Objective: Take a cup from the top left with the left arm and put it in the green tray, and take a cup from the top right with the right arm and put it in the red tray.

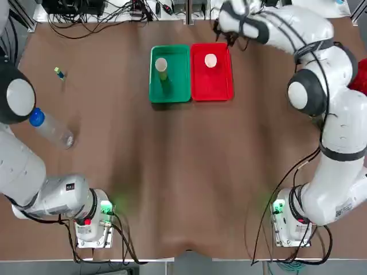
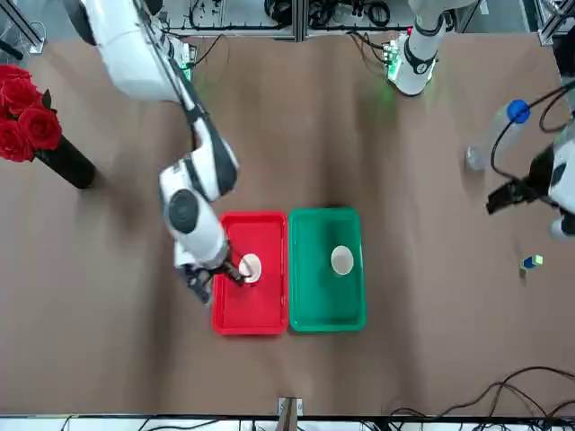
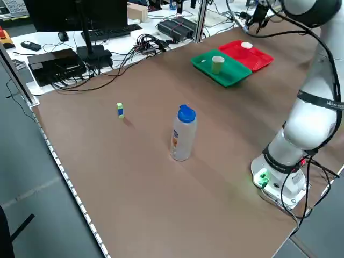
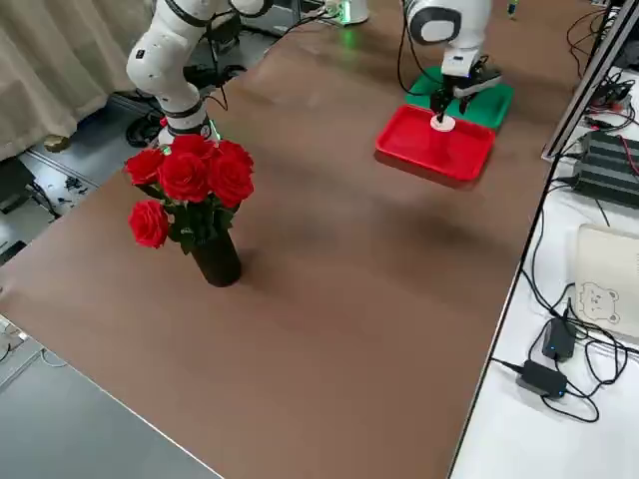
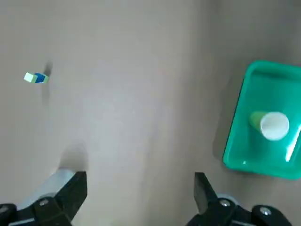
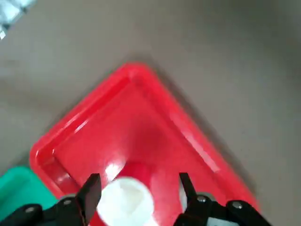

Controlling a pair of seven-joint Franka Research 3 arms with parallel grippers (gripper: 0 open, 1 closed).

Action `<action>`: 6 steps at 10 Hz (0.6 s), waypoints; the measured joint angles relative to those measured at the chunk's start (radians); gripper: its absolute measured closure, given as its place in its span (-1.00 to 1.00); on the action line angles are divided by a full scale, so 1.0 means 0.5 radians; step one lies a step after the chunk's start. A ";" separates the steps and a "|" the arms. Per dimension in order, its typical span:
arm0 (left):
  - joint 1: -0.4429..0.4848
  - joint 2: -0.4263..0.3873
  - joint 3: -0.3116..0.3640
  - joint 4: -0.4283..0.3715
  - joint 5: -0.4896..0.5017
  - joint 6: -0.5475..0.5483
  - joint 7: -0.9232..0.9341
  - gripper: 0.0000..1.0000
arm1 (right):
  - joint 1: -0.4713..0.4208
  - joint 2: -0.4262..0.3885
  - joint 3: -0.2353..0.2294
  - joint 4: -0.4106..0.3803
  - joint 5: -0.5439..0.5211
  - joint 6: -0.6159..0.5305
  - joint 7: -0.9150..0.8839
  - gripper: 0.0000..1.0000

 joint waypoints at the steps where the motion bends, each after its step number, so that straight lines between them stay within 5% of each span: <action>1: -0.092 -0.069 0.063 -0.024 0.000 -0.039 0.073 -1.00 | -0.114 -0.012 -0.005 0.114 -0.001 -0.188 -0.141 -0.51; 6: -0.160 -0.204 0.099 -0.094 -0.001 -0.055 0.235 -1.00 | -0.653 -0.261 -0.010 0.240 -0.074 -0.597 -0.944 -0.51</action>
